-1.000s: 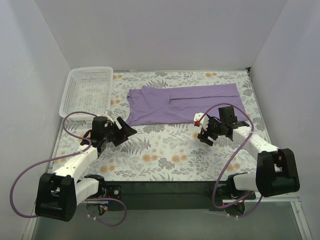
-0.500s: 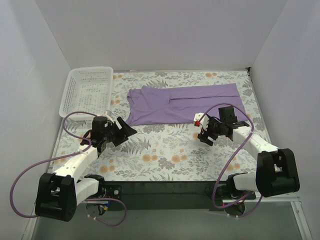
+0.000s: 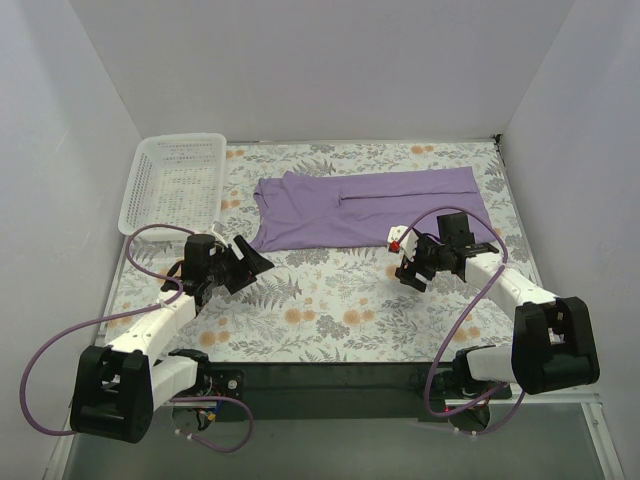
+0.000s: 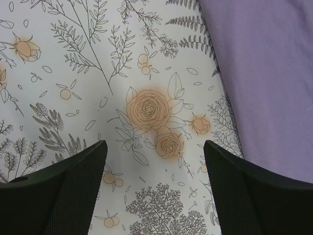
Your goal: Fold and stack the t-shirts
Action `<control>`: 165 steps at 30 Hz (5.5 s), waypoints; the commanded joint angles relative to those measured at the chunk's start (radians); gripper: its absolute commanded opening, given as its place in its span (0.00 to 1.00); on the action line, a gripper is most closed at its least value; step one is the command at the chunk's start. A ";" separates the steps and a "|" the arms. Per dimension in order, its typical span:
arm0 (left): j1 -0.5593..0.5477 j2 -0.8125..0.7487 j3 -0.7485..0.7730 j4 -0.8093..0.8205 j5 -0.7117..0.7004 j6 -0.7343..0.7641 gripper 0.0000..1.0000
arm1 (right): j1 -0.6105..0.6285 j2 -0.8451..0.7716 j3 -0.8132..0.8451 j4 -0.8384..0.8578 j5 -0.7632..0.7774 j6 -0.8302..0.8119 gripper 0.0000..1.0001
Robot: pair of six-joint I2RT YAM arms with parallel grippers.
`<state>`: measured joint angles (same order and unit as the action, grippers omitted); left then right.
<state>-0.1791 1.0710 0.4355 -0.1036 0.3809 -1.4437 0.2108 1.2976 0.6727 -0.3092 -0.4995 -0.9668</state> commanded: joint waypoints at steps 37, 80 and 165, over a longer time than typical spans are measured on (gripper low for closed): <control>-0.160 0.435 0.322 -0.064 -0.569 -0.328 0.52 | 0.002 -0.030 -0.010 0.021 -0.043 -0.010 0.86; -0.158 0.570 0.474 -0.157 -0.686 -0.063 0.06 | 0.004 -0.046 -0.030 0.019 -0.057 -0.043 0.86; -0.149 -0.379 0.158 -0.196 -0.499 0.436 0.97 | 0.120 0.192 0.007 -0.114 0.213 -0.296 0.01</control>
<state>-0.3332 0.6987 0.5953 -0.3134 -0.1184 -1.0176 0.3035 1.5536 0.7708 -0.2161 -0.2489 -1.2377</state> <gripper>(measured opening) 0.970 0.022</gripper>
